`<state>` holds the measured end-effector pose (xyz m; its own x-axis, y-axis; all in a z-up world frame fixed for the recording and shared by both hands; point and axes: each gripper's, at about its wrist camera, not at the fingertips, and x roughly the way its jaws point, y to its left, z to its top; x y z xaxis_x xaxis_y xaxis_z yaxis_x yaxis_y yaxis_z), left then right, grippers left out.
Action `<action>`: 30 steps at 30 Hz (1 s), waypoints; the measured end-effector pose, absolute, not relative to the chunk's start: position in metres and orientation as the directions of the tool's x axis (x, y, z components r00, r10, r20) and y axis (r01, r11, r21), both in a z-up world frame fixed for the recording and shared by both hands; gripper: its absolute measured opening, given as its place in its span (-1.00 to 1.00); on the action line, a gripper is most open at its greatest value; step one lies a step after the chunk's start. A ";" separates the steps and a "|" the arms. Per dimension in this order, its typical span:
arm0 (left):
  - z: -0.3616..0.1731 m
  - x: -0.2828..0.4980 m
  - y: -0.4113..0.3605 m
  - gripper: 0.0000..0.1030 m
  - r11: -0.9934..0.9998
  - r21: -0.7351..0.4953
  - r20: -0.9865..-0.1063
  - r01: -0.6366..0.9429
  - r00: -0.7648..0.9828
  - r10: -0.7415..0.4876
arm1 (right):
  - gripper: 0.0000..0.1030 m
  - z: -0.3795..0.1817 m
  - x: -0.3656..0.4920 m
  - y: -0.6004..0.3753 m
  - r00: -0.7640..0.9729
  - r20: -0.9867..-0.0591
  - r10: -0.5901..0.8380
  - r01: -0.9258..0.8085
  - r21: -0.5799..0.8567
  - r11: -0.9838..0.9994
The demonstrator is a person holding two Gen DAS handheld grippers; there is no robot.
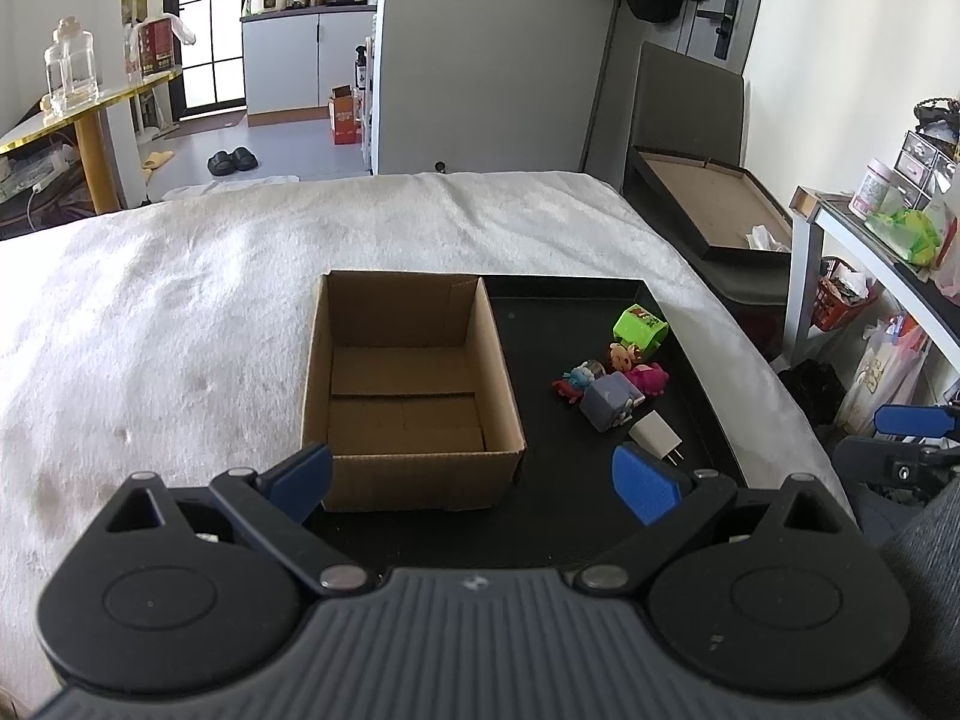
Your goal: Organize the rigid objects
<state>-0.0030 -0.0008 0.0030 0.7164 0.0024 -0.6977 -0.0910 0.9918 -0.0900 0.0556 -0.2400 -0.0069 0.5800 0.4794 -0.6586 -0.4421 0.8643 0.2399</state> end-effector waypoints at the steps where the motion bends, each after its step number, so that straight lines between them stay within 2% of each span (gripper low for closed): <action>1: 0.003 -0.003 -0.001 0.93 0.992 -0.090 -0.698 -0.091 0.716 0.003 | 1.00 -0.006 0.056 -0.240 0.580 -0.659 0.479 -0.441 0.239 0.865; 30: 0.001 -0.002 0.000 0.93 0.992 -0.092 -0.702 -0.090 0.712 0.000 | 1.00 -0.007 0.055 -0.239 0.581 -0.659 0.478 -0.441 0.238 0.865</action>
